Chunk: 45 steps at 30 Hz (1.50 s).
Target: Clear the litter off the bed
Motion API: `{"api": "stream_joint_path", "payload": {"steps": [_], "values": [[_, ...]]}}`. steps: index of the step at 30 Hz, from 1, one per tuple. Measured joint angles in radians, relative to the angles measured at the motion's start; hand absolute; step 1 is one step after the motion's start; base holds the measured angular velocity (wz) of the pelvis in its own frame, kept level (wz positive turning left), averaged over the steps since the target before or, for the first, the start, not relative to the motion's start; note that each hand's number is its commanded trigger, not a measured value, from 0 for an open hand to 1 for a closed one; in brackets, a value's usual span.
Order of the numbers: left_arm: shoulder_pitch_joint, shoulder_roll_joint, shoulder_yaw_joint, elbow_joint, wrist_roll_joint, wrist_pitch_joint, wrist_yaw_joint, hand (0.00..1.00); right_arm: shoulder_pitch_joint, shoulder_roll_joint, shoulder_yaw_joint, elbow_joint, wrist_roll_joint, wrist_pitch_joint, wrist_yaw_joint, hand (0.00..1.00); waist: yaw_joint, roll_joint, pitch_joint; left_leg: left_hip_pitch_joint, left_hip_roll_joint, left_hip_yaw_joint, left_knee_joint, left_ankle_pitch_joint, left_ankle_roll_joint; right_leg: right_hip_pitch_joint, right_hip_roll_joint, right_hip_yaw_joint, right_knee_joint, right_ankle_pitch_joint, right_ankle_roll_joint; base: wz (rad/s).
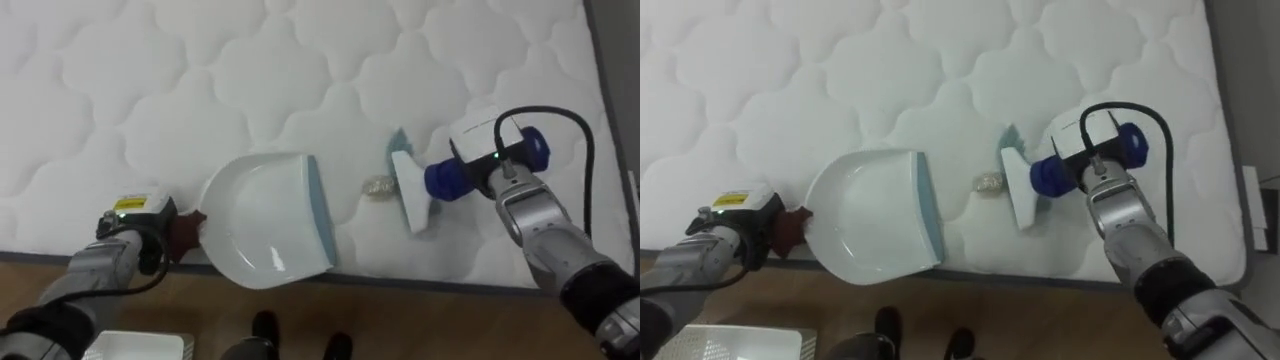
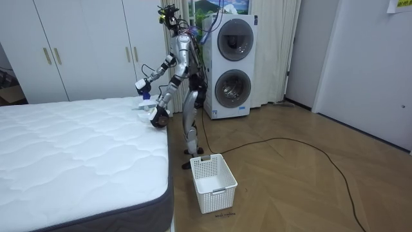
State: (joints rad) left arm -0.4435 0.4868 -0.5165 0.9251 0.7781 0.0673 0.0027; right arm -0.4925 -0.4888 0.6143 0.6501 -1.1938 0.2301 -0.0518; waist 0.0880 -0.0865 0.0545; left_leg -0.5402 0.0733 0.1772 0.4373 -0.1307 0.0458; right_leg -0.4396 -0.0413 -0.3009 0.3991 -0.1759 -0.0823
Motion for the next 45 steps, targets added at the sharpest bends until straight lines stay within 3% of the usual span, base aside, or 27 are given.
{"api": "stream_joint_path", "payload": {"steps": [6, 17, 22, 27, 40, 45], "values": [[-0.008, 0.002, -0.001, 0.001, 0.003, 0.009, -0.035, 1.0, 0.0, 0.012, 0.013, -0.012, 0.056, 0.003, 0.029, 1.0, -0.005, -0.001, -0.0003, -0.002, -0.011, 0.008, -0.005, 0.0, -0.001, -0.018, -0.011, 0.005, 0.032, -0.018, -0.002, -0.01], [-0.024, 0.002, -0.019, 0.002, 0.046, 0.017, -0.057, 1.0, 0.003, 0.02, 0.054, -0.117, 0.055, 0.011, 0.117, 1.0, -0.011, 0.0, 0.0, -0.009, -0.012, 0.007, 0.001, 0.0, -0.001, -0.022, -0.011, 0.004, 0.031, -0.019, -0.002, 0.0], [-0.033, 0.003, -0.041, 0.002, 0.046, 0.019, -0.059, 1.0, 0.003, 0.024, 0.081, -0.155, 0.126, 0.008, 0.145, 1.0, -0.011, 0.0, 0.0, -0.009, -0.014, 0.006, -0.002, 0.0, -0.001, -0.023, -0.013, 0.005, 0.036, -0.02, -0.002, 0.0], [-0.033, 0.007, -0.045, 0.004, 0.046, 0.016, -0.052, 1.0, 0.002, 0.049, 0.093, -0.204, 0.152, 0.002, 0.181, 1.0, -0.013, -0.001, -0.0004, -0.012, -0.018, 0.009, -0.012, 0.0, 0.0, -0.038, -0.022, 0.012, 0.051, -0.029, 0.002, 0.0], [-0.023, 0.01, -0.033, 0.038, 0.085, -0.008, -0.01, 1.0, 0.002, 0.051, 0.07, -0.247, 0.255, 0.003, 0.321, 1.0, -0.007, -0.006, -0.0028, -0.004, -0.015, 0.02, -0.022, 0.001, -0.001, -0.034, -0.017, 0.022, 0.028, -0.03, 0.002, -0.02], [0.0, 0.009, -0.034, 0.037, 0.087, -0.008, 0.021, 1.0, 0.003, 0.085, 0.07, -0.247, 0.335, 0.0, 0.374, 1.0, -0.007, -0.005, -0.0029, -0.002, -0.015, 0.019, -0.026, 0.001, -0.001, -0.033, -0.019, 0.015, 0.035, -0.029, 0.001, 0.03]]}}
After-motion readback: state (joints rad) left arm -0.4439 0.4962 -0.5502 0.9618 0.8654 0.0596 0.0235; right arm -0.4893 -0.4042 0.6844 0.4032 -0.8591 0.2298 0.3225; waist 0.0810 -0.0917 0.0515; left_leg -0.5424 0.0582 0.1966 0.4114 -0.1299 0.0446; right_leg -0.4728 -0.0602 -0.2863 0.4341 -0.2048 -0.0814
